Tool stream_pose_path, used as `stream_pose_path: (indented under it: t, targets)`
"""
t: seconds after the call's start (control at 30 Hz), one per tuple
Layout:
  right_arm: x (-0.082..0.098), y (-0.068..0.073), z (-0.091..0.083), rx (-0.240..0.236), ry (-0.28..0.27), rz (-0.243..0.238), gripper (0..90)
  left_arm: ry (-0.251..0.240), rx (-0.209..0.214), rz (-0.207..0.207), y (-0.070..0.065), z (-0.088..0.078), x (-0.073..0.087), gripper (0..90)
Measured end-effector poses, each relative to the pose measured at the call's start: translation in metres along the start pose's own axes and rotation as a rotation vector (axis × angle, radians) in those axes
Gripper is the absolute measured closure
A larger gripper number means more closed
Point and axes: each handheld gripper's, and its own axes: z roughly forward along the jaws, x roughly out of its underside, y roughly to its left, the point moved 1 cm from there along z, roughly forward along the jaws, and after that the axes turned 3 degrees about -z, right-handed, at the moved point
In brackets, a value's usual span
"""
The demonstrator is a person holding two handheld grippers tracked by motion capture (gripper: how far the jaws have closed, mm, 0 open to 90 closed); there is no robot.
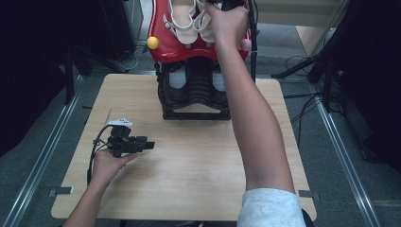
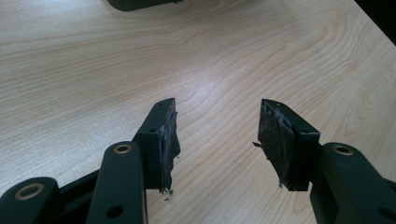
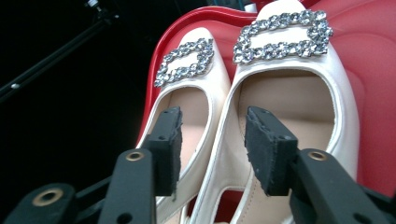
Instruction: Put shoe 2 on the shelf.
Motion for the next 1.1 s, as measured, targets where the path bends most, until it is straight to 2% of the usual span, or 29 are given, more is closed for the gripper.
stream_pose_path:
  t: [0.07, 0.17, 0.27, 0.4, 0.53, 0.67, 0.83, 1.03, 1.1]
  targets:
    - [0.000, -0.001, -0.002, -0.012, 0.001, -0.004, 52.5, -0.002, -0.001, -0.001, 0.000, 0.001, 0.000, 47.5]
    - [-0.001, -0.003, -0.004, -0.064, 0.025, 0.006, 48.6, 0.005, -0.001, 0.005, -0.001, 0.001, 0.000, 47.4]
    - [0.000, -0.003, -0.006, -0.052, 0.029, -0.056, 44.8, 0.009, -0.004, 0.006, -0.001, 0.002, 0.000, 47.3]
    - [0.000, -0.004, -0.009, -0.052, 0.038, -0.072, 42.2, 0.006, -0.005, 0.005, -0.001, 0.003, 0.000, 47.3]
    - [-0.003, -0.007, -0.016, -0.042, 0.019, -0.094, 37.4, 0.002, -0.006, 0.004, -0.001, 0.003, 0.000, 47.2]
    - [-0.005, -0.011, -0.023, -0.010, 0.015, -0.114, 35.6, 0.001, -0.007, 0.007, -0.001, 0.003, -0.001, 47.1]
    - [-0.008, -0.016, -0.030, 0.005, 0.013, -0.107, 30.6, 0.004, -0.012, 0.011, -0.001, 0.004, -0.001, 47.1]
    - [-0.007, -0.022, -0.035, 0.057, 0.031, -0.109, 25.4, 0.012, -0.021, 0.021, -0.001, 0.003, -0.002, 47.0]
    - [-0.006, -0.026, -0.039, 0.042, 0.020, -0.107, 21.4, 0.012, -0.022, 0.024, -0.001, 0.004, -0.002, 47.0]
